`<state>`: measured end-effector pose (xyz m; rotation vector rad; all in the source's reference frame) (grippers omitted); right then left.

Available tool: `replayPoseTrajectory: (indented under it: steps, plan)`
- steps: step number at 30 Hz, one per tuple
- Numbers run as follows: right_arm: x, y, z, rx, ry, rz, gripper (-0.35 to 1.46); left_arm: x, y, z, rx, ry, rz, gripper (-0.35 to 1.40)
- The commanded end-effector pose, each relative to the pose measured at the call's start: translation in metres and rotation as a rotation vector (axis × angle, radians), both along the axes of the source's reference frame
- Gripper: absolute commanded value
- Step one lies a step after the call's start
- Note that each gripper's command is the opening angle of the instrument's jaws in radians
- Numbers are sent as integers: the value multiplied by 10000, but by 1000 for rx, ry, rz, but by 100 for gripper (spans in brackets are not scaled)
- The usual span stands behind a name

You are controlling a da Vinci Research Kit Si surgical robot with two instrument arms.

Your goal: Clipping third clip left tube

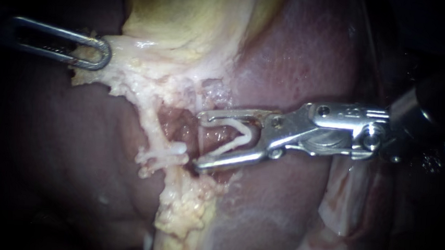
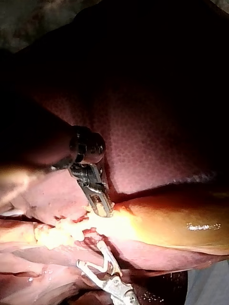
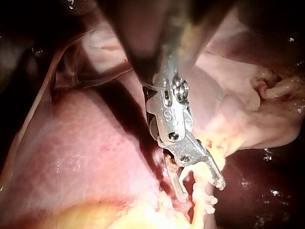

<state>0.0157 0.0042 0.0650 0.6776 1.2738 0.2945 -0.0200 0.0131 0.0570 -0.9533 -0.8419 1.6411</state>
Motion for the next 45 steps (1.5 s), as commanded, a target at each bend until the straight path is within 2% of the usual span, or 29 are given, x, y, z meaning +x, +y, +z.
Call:
replayPoseTrajectory:
  steps: [1, 12, 19, 23, 31, 45]
  plan:
    - [0, -1, 6, 2, -2, -1, 49, 0, 0, 0, 0, 0, 0, -35]
    - [12, -5, 46, 12, -6, -8, 49, -1, -1, 1, 0, -1, 1, -35]
    - [30, -8, 54, 35, 49, -18, 49, -2, -1, 2, 0, 0, 1, -35]
    - [44, -9, 54, 55, 84, -16, 48, -2, -2, 2, 1, -1, 3, -35]
    - [68, -8, 48, 96, 144, 25, 48, -3, -2, 2, 1, -1, 2, -35]
    - [90, 4, 27, 139, 180, 70, 48, -4, -3, 2, 1, -2, 4, -35]
